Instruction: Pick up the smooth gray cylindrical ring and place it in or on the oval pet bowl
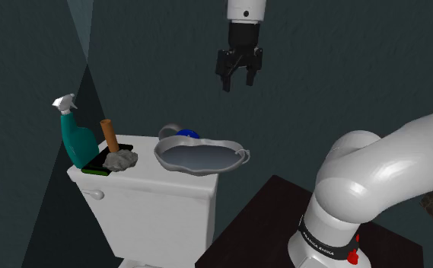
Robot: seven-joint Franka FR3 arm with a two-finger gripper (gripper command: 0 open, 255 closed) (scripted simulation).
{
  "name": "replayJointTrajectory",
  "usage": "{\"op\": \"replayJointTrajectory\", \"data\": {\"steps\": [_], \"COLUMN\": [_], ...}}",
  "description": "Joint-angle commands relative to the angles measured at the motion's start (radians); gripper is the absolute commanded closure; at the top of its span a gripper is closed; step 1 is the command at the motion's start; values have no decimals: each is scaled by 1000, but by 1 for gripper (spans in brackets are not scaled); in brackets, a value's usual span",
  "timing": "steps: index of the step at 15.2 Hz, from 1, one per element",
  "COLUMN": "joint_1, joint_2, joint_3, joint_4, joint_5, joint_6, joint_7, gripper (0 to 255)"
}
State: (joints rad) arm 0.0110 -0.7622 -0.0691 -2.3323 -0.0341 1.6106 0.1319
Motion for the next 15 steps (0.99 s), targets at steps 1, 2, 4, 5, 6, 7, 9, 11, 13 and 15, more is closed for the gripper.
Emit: {"op": "replayJointTrajectory", "data": {"steps": [1,2,4,5,6,7,9,11,13,15], "joint_1": [0,8,25,33,42,50,67,83,99,115], "joint_2": [0,26,81,110,139,170,233,298,364,432], "joint_3": [0,-5,-15,-19,-24,-28,-35,-41,-46,-49], "joint_4": [0,-5,-10,-10,-9,-7,1,15,33,56], "joint_5": [0,-3,-7,-8,-9,-9,-9,-6,-1,5], "joint_6": [0,34,102,135,167,199,260,319,374,426], "joint_7": [0,-20,-60,-80,-100,-119,-159,-199,-239,-280], "gripper": [0,0,0,0,0,0,0,0,0,0]}}
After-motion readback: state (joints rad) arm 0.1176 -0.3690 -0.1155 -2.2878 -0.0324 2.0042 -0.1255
